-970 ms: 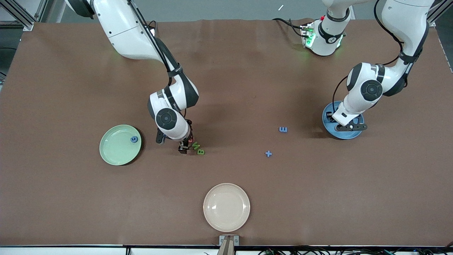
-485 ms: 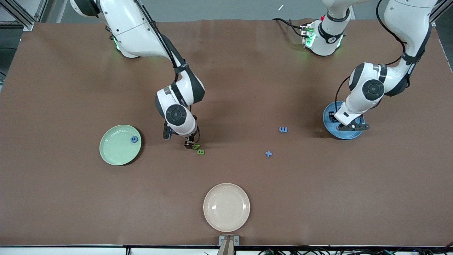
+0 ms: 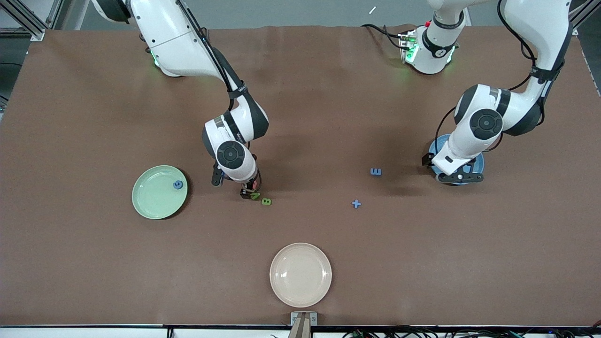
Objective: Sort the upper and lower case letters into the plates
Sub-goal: 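Drop the d into the blue plate while the right gripper lowers to Q, then grasp the pink Q with the right gripper while the left gripper grasps blue m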
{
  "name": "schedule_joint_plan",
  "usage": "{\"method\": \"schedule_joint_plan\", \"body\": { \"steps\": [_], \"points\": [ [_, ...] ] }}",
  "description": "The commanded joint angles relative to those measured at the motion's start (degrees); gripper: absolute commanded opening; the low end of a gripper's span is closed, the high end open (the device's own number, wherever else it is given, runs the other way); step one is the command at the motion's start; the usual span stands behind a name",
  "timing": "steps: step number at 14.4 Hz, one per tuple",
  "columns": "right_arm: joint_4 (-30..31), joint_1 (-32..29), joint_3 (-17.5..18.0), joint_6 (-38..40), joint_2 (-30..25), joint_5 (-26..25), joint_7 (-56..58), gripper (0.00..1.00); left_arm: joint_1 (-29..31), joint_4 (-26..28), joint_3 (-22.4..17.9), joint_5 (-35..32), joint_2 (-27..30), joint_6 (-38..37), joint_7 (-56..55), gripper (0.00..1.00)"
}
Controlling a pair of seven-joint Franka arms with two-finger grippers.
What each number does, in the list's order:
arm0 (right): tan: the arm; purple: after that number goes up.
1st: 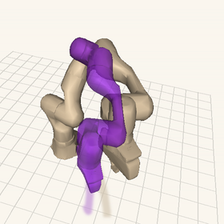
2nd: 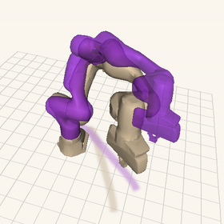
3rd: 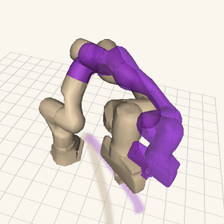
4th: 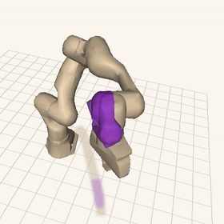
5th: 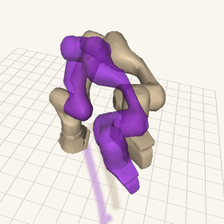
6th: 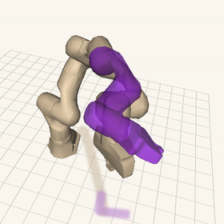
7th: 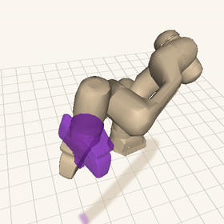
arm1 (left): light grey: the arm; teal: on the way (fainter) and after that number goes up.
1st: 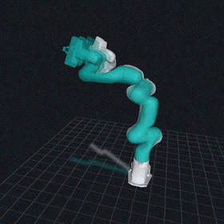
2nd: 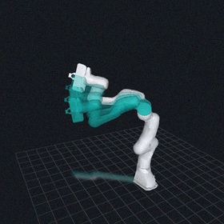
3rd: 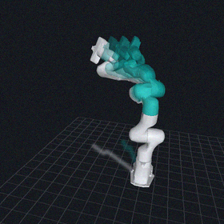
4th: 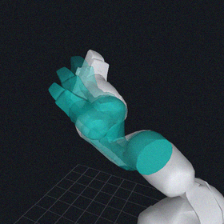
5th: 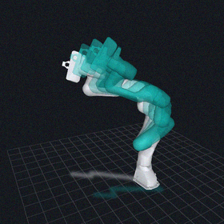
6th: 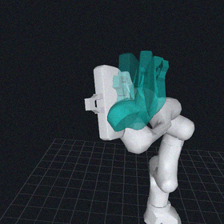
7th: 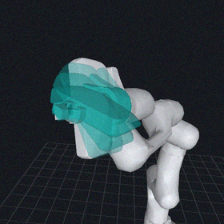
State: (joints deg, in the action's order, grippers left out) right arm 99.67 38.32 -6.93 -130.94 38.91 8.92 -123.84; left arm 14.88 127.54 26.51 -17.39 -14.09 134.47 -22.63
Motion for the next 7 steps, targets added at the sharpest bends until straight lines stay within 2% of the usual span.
{"method": "schedule_joint_plan", "body": {
  "steps": [1,3,5,7],
  "points": [
    [0.6,-1.4,0.3,-0.6,0.3,-1.7,0.0,0.97,-0.3,-5.0,4.0,1.2,-2.6,-3.7,-6.1,1.0],
    [0.4,-1.5,0.3,-2.2,0.7,-2.2,0.0,0.97,-1.0,-7.4,6.4,1.2,-5.8,-3.8,-12.0,1.0],
    [0.3,-2.1,0.3,-4.3,0.9,-2.2,0.0,0.97,-3.8,-9.1,6.5,0.4,-9.1,-3.5,-15.2,1.0],
    [0.1,-2.9,0.3,-5.8,0.9,-2.2,0.2,0.97,-6.8,-9.5,6.5,0.4,-10.1,-2.9,-16.0,1.0]
  ]
}}
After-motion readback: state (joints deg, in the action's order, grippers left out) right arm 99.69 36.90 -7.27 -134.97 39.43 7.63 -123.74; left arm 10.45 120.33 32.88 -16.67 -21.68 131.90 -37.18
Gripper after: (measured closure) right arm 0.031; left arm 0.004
